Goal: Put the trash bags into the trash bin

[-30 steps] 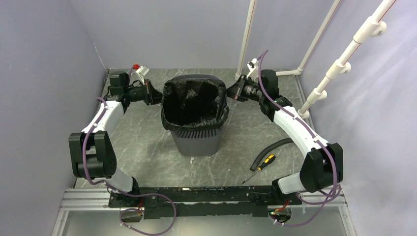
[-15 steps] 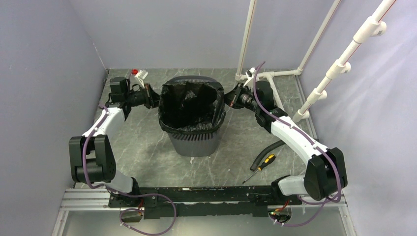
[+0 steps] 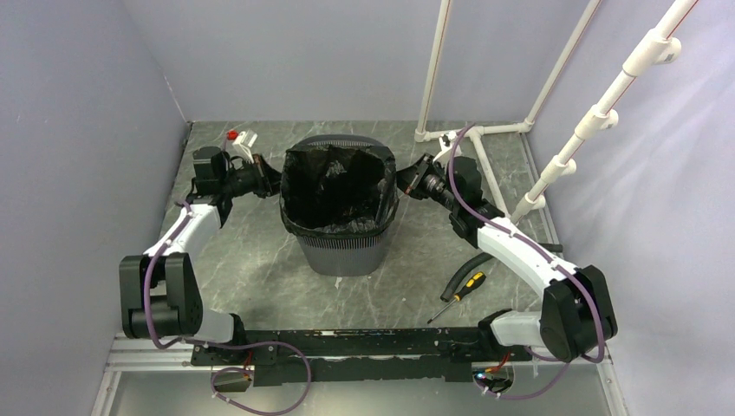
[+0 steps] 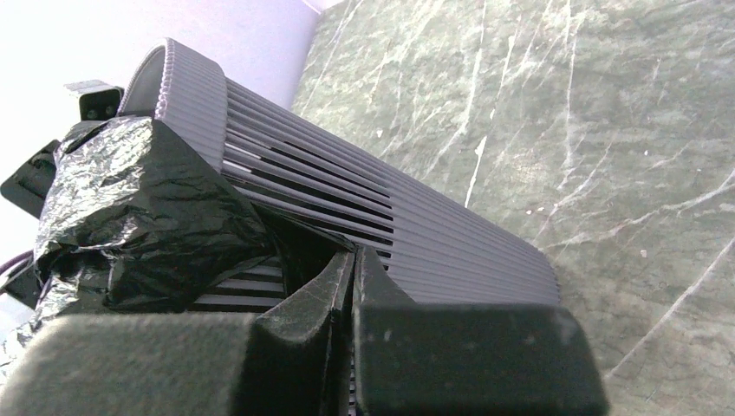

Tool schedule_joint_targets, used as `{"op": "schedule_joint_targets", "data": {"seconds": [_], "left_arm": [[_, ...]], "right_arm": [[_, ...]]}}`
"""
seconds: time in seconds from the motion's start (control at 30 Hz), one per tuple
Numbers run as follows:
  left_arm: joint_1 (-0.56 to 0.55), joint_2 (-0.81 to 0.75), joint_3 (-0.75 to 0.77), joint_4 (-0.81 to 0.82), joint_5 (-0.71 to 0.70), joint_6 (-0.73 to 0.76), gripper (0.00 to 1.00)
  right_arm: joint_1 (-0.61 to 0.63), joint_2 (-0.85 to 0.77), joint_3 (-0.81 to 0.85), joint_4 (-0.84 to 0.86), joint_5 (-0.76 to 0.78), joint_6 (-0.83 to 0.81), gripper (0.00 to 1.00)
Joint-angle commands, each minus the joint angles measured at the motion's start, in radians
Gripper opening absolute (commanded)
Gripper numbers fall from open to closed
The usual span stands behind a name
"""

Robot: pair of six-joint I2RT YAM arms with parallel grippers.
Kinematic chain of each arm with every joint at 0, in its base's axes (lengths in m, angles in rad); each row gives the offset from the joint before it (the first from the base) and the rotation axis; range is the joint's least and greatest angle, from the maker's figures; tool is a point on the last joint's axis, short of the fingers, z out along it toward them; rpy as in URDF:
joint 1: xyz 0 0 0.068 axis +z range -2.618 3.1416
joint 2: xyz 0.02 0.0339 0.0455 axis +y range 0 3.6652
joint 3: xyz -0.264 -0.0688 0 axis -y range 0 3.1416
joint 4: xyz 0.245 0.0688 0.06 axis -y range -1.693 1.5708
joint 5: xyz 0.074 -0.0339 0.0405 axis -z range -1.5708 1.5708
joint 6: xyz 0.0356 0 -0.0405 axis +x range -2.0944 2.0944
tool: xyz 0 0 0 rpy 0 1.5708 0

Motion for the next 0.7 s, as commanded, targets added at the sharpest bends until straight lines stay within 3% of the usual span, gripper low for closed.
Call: {"op": "schedule_joint_targets", "data": {"seconds": [0.0,0.17,0.37,0.67], "left_arm": [[0.005,0.010,-0.071,-0.144,-0.217,0.029,0.05],[0.005,-0.032,-0.088,-0.176,-0.256,0.030,0.08],[0.007,-0.053,0.033,-0.333,-0.308,0.078,0.20],[0.063,-0.017,0.138,-0.458,-0.369,0.038,0.32]], "right_arm": [[0.035,0.065,-0.106,-0.285,-0.036,-0.010,0.04],[0.037,0.047,-0.097,-0.351,0.022,-0.024,0.05],[0.096,0.006,-0.073,-0.419,0.055,-0.054,0.05],[0.220,-0.167,-0.240,-0.345,0.180,0.140,0.07]]}}
